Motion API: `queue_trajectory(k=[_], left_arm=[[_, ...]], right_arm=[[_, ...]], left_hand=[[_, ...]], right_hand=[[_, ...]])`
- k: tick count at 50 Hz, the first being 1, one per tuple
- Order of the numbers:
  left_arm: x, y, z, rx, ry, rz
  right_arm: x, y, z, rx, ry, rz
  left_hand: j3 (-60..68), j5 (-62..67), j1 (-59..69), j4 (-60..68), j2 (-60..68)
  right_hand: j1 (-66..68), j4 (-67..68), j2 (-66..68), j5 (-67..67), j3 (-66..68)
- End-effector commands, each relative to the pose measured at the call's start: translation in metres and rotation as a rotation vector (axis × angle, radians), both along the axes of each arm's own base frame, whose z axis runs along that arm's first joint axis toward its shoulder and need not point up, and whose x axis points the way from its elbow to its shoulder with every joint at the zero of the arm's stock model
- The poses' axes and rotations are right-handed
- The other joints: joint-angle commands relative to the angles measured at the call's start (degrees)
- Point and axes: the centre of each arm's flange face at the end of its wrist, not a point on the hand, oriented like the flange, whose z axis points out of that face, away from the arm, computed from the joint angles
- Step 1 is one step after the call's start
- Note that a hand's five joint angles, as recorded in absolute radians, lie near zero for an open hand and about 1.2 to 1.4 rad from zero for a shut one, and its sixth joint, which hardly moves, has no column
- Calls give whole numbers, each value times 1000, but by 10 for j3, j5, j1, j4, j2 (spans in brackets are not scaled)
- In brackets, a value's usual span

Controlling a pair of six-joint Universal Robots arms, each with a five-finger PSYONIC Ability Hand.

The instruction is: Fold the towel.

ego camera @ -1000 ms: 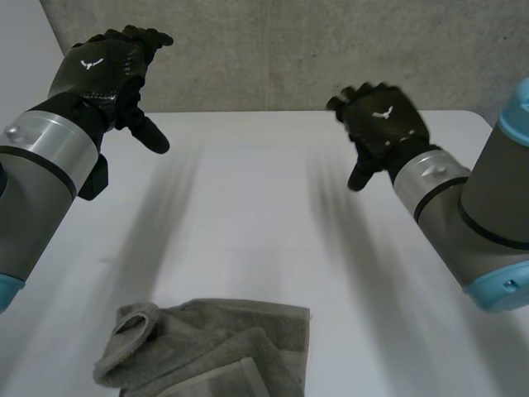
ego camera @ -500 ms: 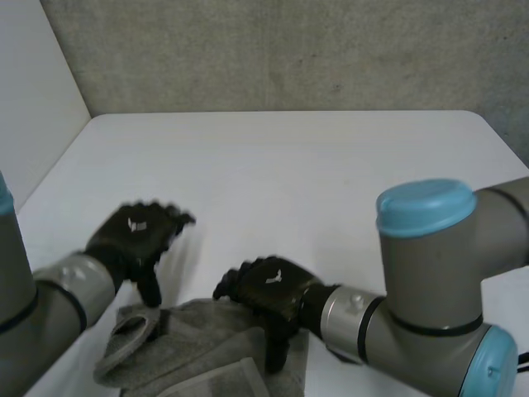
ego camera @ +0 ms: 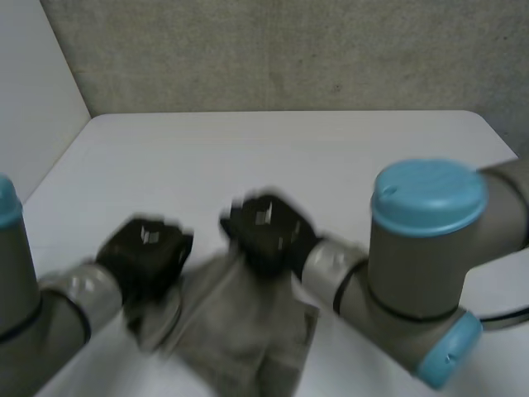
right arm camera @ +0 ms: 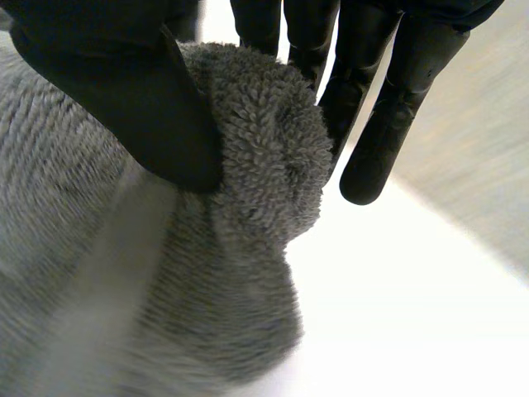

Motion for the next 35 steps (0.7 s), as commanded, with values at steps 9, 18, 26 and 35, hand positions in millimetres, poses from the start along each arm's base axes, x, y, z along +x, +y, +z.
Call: queue_trajectory(k=[9, 18, 26, 35], left_arm=[[-42, -58, 88, -420, 358, 103], [-48, -29, -17, -80, 272, 83], [-59, -14, -55, 18, 207, 50], [-46, -31, -24, -62, 262, 100]], right_arm=[[-4, -40, 74, -452, -174, -221], [-25, -73, 17, -310, -6, -282], [-43, -89, -37, -225, 244, -286], [-61, -92, -4, -242, 202, -354]], left_hand=[[117, 126, 134, 114, 115], [50, 59, 68, 48, 49], [-387, -379, -370, -390, -389], [-431, -423, -414, -434, -433]], right_hand=[[288, 120, 135, 169, 138], [288, 120, 135, 169, 138], [-246, -415, -399, -365, -397], [-272, -440, -424, -390, -422]])
